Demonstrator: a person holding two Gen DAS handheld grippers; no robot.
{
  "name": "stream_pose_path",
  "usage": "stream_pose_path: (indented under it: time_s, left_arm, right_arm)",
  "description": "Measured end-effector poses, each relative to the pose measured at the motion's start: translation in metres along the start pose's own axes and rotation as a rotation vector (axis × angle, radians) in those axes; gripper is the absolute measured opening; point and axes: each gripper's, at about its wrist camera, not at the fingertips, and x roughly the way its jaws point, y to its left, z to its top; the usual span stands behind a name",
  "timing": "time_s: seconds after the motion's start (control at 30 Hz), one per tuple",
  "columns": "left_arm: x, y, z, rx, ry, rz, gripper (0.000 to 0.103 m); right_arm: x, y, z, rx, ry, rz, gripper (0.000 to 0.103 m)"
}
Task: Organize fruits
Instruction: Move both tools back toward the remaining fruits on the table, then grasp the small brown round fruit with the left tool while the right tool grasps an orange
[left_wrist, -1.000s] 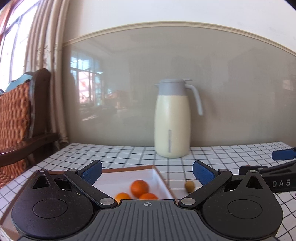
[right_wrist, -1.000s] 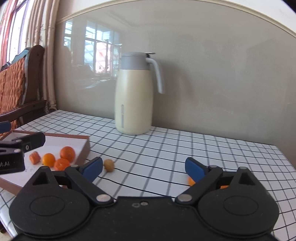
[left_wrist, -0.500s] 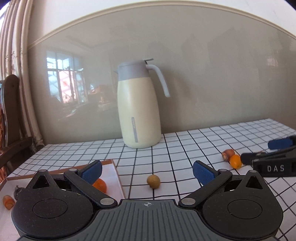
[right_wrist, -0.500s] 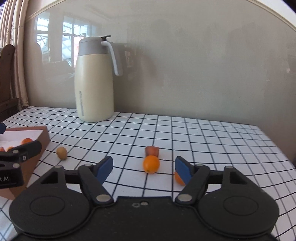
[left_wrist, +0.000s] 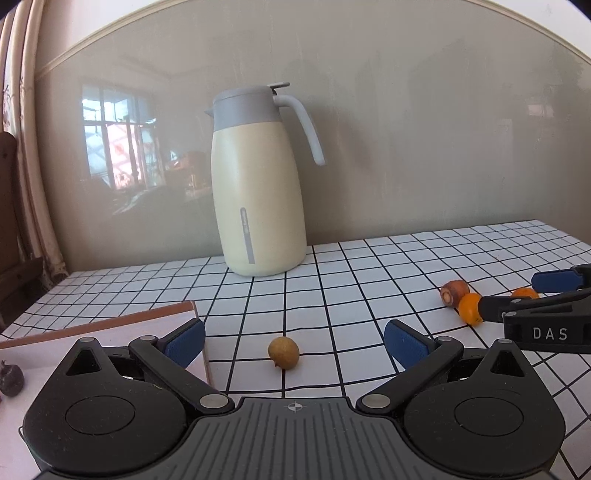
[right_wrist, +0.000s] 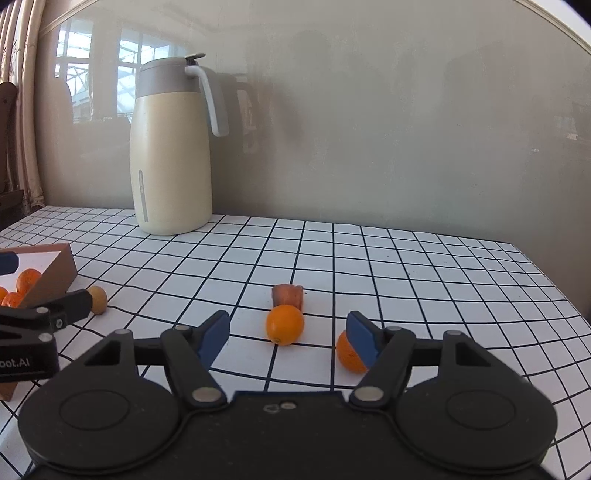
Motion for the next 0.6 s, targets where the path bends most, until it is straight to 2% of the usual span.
stream_pose_path:
  time_s: [0.07, 0.2, 0.3, 0.37, 0.43, 0.57, 0.6]
  left_arm:
    - [0.002, -0.001, 0.000, -0.004, 0.004, -0.002, 0.103]
    - [0.008, -0.003, 0.000, -0.002, 0.012, -0.004, 0.103]
    - [0.012, -0.006, -0.001, 0.001, 0.021, -0.009, 0.103]
    - [0.014, -0.007, -0.001, 0.003, 0.021, -0.007, 0.103]
    - [0.017, -0.007, -0.001, 0.002, 0.028, -0.008, 0.103]
    - [0.027, -0.008, -0.001, -0.004, 0.051, -0.005, 0.103]
    - [0.031, -0.009, -0.001, -0.005, 0.062, -0.004, 0.098]
  right_arm:
    - [0.001, 0.000, 0.000, -0.003, -0.005, -0.009, 0.057]
    - [0.004, -0.002, -0.001, -0.002, -0.008, -0.022, 0.056]
    - [0.006, -0.001, 0.001, 0.005, -0.014, 0.013, 0.056]
    - [0.011, 0.003, 0.003, -0.001, 0.000, 0.023, 0.054]
    - [0.018, 0.005, 0.004, -0.001, 0.016, 0.031, 0.044]
    - [0.028, 0.005, 0.006, 0.008, 0.038, 0.032, 0.041]
    - [0.030, 0.005, 0.006, 0.006, 0.043, 0.035, 0.040]
